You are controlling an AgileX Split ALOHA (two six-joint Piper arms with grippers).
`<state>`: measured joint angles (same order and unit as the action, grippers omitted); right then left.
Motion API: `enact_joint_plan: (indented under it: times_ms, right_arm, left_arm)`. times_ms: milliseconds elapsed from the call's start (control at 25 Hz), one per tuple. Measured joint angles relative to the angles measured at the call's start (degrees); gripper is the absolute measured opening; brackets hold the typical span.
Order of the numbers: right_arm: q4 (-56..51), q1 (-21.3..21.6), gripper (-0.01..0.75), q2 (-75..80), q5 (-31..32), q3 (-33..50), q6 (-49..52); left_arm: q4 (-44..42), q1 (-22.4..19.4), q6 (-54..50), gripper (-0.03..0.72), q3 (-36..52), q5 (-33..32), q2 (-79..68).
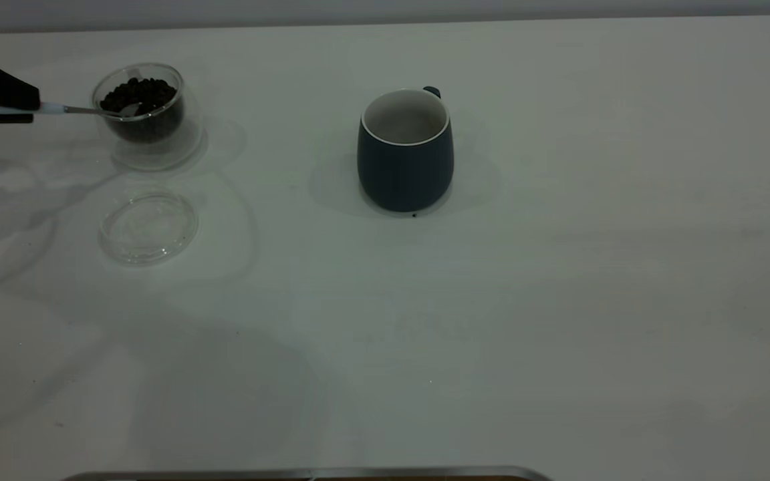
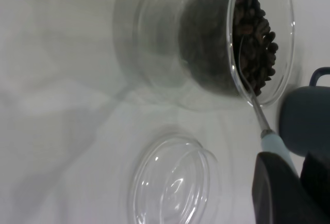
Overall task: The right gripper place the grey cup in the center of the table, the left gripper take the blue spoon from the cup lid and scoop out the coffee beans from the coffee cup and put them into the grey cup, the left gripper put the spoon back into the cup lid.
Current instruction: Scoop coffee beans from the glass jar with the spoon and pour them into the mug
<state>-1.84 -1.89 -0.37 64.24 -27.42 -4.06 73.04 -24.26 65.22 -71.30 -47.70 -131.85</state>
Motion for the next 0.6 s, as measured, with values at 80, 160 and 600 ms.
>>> enact_joint_plan:
  times_ms: [80, 160, 600]
  right_arm:
    - [0.00, 0.00, 0.591, 0.00, 0.00, 0.00, 0.00]
    - [0.00, 0.00, 0.591, 0.00, 0.00, 0.00, 0.00]
    - [0.00, 0.00, 0.590, 0.00, 0.00, 0.00, 0.00]
  left_arm:
    - [0.55, 0.00, 0.44, 0.129, 0.00, -0.24, -0.26]
    - [1.21, -0.17, 0.52, 0.129, 0.00, -0.82, -0.30]
    - [2.08, -2.16, 0.52, 0.128, 0.00, -3.72, -0.30]
